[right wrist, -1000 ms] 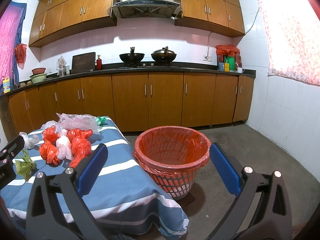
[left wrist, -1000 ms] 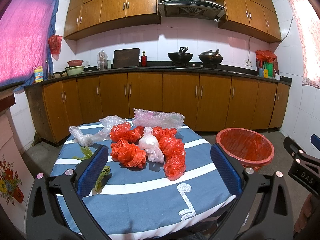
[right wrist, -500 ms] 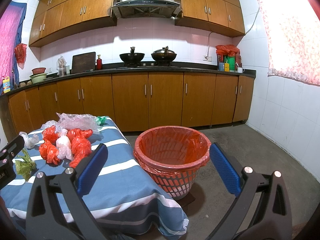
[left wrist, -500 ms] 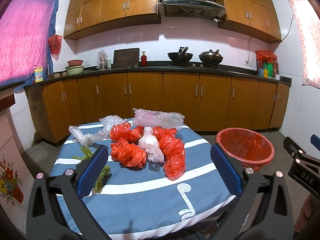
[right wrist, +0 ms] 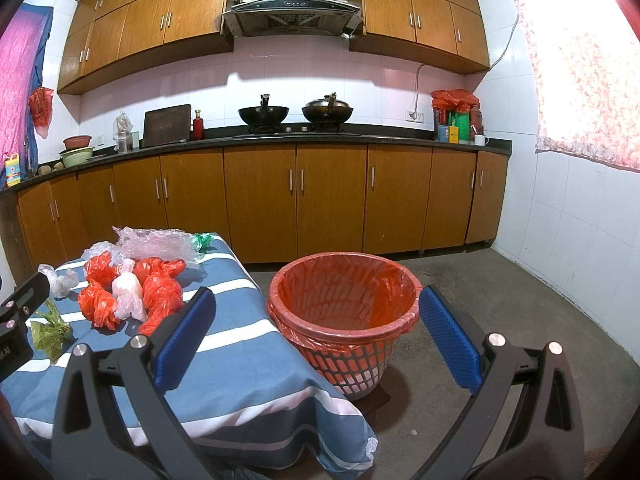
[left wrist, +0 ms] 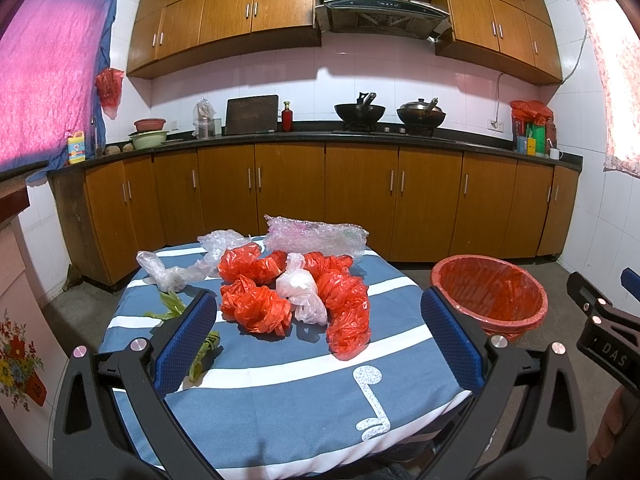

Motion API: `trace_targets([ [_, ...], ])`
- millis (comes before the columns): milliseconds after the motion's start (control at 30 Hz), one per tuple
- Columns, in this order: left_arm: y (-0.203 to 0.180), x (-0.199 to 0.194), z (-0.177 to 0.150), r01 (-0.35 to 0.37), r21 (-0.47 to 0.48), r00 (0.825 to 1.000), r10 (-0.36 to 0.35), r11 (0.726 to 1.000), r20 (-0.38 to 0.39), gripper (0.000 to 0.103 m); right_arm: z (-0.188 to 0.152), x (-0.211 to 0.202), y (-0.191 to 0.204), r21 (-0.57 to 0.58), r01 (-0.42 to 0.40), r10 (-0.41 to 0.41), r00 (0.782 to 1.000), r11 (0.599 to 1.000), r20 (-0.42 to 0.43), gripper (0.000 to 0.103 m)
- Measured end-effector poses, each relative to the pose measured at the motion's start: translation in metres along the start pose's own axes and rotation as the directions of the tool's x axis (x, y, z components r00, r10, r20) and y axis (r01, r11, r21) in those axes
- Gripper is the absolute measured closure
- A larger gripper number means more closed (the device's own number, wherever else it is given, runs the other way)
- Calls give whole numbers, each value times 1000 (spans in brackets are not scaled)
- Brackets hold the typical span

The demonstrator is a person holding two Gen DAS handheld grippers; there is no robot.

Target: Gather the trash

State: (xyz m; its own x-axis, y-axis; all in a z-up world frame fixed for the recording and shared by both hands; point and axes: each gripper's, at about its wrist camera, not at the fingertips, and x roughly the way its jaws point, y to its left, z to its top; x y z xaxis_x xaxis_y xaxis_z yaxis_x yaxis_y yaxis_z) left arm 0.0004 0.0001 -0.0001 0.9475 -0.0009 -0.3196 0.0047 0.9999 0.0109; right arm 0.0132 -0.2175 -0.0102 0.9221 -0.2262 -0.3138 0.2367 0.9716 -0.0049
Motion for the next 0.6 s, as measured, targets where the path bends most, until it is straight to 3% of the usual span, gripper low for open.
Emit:
trace_targets([
  [333, 0, 0, -1, -11, 3, 1000, 11, 1000, -9, 2, -1, 6, 1, 7, -16, 16, 1000, 1000, -26, 4],
  [600, 19, 17, -5, -43, -35, 996, 40, 998, -77, 2, -5, 34, 11, -1, -75, 75, 992, 997, -105, 4],
])
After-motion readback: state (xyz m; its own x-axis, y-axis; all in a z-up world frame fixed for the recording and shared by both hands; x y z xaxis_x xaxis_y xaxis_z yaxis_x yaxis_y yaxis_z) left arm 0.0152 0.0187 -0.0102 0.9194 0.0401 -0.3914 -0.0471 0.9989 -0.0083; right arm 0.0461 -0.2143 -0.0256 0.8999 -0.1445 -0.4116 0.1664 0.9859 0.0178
